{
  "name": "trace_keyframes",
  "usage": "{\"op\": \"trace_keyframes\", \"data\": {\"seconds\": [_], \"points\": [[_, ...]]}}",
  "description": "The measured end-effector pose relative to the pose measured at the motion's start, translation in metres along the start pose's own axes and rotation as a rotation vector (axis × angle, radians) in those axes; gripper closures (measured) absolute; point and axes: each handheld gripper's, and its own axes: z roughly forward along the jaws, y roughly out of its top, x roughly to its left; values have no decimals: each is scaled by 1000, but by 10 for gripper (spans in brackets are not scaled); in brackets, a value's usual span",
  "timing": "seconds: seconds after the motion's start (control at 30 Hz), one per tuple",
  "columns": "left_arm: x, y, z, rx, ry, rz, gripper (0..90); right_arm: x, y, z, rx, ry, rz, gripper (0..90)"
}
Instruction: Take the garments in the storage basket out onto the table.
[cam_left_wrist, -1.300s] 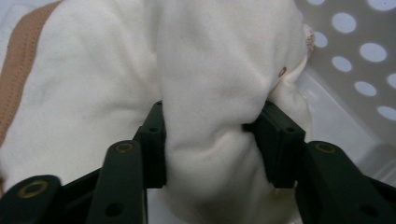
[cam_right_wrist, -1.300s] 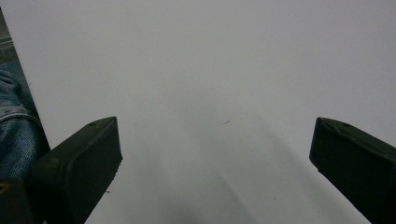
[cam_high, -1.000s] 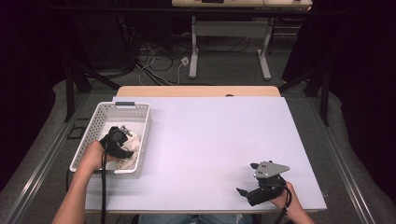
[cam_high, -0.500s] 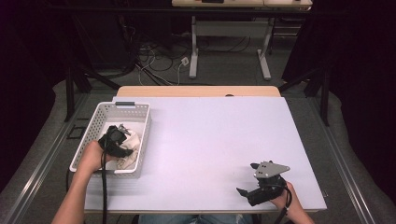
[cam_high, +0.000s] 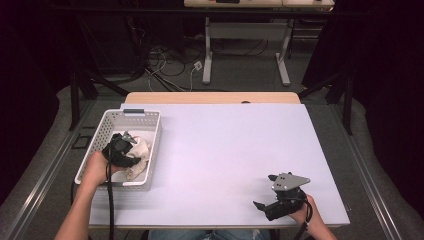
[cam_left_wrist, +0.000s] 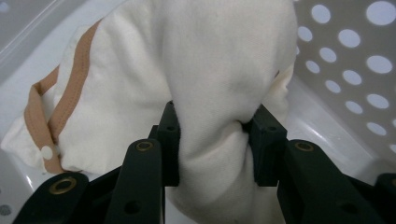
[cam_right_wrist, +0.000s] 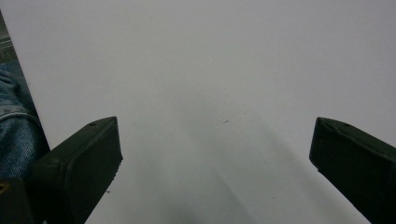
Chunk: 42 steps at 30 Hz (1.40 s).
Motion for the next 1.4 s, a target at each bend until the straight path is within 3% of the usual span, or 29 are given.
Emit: {"op": "trace_keyframes", "data": {"seconds": [0.63, 1.1, 1.4], "points": [[-5, 0, -14, -55, 40, -18, 632, 0, 0, 0, -7, -4, 3, 21], [-6, -1, -22, -136, 71, -39, 632, 0, 0, 0, -10, -7, 2, 22], [-7, -2, -26, -152, 88, -57, 631, 0, 0, 0, -10, -7, 1, 22]]}}
